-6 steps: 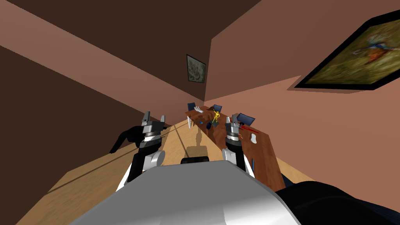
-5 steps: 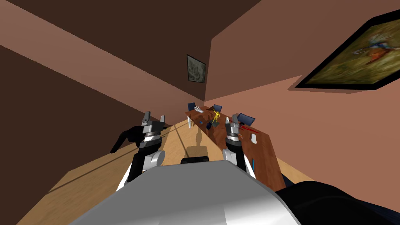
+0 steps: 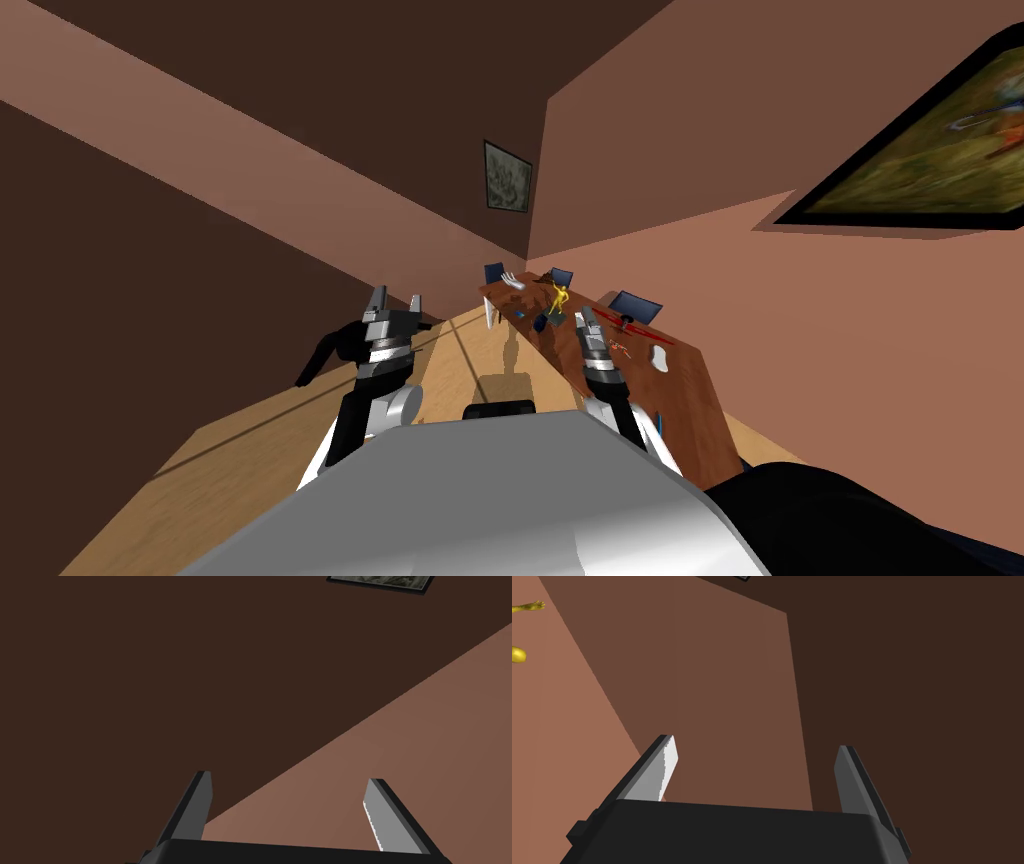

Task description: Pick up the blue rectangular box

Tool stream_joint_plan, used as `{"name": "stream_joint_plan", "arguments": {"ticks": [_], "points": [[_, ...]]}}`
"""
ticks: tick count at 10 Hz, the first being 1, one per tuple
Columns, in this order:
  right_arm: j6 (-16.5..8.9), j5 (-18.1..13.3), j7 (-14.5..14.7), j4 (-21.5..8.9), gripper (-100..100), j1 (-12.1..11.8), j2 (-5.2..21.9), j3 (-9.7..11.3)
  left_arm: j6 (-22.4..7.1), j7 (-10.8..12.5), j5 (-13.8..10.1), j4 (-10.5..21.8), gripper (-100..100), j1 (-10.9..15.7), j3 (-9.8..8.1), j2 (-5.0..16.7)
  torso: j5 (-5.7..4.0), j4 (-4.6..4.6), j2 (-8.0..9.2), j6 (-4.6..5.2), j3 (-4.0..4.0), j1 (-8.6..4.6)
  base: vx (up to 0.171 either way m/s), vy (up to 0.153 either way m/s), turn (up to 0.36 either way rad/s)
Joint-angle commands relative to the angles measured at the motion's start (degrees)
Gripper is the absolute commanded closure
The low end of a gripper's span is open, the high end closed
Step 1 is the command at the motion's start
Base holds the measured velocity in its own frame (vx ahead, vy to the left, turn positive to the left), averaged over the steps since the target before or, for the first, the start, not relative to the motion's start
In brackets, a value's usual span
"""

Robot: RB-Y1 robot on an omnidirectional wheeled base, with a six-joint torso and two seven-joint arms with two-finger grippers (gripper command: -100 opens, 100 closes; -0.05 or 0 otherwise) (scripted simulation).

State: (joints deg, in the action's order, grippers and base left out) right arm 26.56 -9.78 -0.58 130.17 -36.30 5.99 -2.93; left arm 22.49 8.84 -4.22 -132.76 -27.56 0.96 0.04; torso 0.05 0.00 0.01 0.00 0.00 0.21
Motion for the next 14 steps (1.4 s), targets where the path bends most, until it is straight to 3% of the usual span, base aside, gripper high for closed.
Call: {"name": "stream_joint_plan", "arguments": {"ticks": [1, 2, 4, 5, 6, 7, 8, 9, 10, 11, 12, 14], "points": [[-1.7, -2.3, -0.1, -0.2, -100, -2.2, 2.9, -0.6, 0.0, 0.0, 0.0, 0.0, 0, 0.0, 0.0, 0.0, 0.0, 0.0, 0.0, 0.0, 0.0, 0.0, -0.016, 0.047, 0.056], [-1.7, -2.3, -0.1, -0.2, -100, -2.2, 3.4, -0.6, 0.0, 0.0, 0.0, 0.0, 0, 0.0, 0.0, 0.0, -0.01, 0.01, 0.05, -0.01, 0.03, -0.04, -0.013, 0.038, 0.023], [-4.2, -6.0, -0.4, -1.5, -100, -6.5, 7.7, -1.8, 0.0, 0.0, 0.0, 0.0, 0, 0.0, 0.0, 0.0, -0.01, 0.01, 0.04, 0.0, 0.02, -0.02, 0.002, 0.071, 0.083], [-4.2, -6.7, -0.4, -1.5, -100, -6.5, 9.0, -1.8, 0.0, 0.0, 0.0, 0.0, 0, 0.0, 0.0, 0.0, 0.0, 0.0, 0.02, -0.01, 0.01, 0.07, -0.007, 0.068, 0.03], [-5.6, -9.0, -0.7, -2.2, -100, -8.9, 10.7, -2.5, 0.0, 0.0, 0.0, 0.0, 0, 0.0, 0.0, 0.0, 0.01, 0.01, 0.03, 0.0, 0.02, 0.03, -0.016, 0.077, 0.082], [-5.6, -9.3, -0.7, -2.2, -100, -8.9, 12.4, -2.5, 0.0, 0.0, 0.0, 0.0, 0, 0.0, 0.0, 0.0, 0.01, 0.01, 0.07, -0.01, 0.04, 0.06, -0.012, 0.066, 0.03], [-7.1, -11.6, -0.9, -2.9, -100, -11.4, 14.3, -3.2, 0.0, 0.0, 0.0, 0.0, 0, 0.0, 0.0, 0.0, 0.01, 0.02, 0.06, 0.0, 0.04, 0.02, -0.028, 0.08, 0.065], [-7.1, -12.0, -0.9, -2.9, -100, -11.4, 16.0, -3.2, 0.0, 0.0, 0.0, 0.0, 0, 0.0, 0.0, 0.0, 0.01, 0.02, 0.11, 0.0, 0.07, 0.05, -0.018, 0.066, 0.033], [-8.8, -13.9, -1.2, -3.7, -100, -14.1, 18.2, -3.9, 0.0, 0.0, 0.0, 0.0, 0, 0.0, 0.0, 0.0, 0.0, 0.03, 0.09, 0.0, 0.06, 0.02, -0.013, 0.074, 0.115], [-8.8, -14.9, -1.2, -3.7, -100, -14.1, 19.7, -3.9, 0.0, 0.0, 0.0, 0.0, 0, 0.0, 0.0, 0.0, 0.01, 0.02, 0.09, -0.01, 0.05, 0.06, -0.014, 0.062, 0.037], [-10.5, -17.0, -1.6, -4.6, -100, -16.7, 21.4, -4.6, 0.0, 0.0, 0.0, 0.0, 0, 0.0, 0.0, 0.0, 0.0, 0.02, 0.07, 0.0, 0.04, 0.01, -0.013, 0.071, 0.087], [-10.5, -17.9, -1.6, -4.6, -100, -16.8, 23.6, -4.6, 0.0, 0.0, 0.0, 0.0, 0, 0.0, 0.0, 0.0, 0.01, 0.02, 0.07, 0.0, 0.04, 0.01, -0.011, 0.053, 0.015]]}}
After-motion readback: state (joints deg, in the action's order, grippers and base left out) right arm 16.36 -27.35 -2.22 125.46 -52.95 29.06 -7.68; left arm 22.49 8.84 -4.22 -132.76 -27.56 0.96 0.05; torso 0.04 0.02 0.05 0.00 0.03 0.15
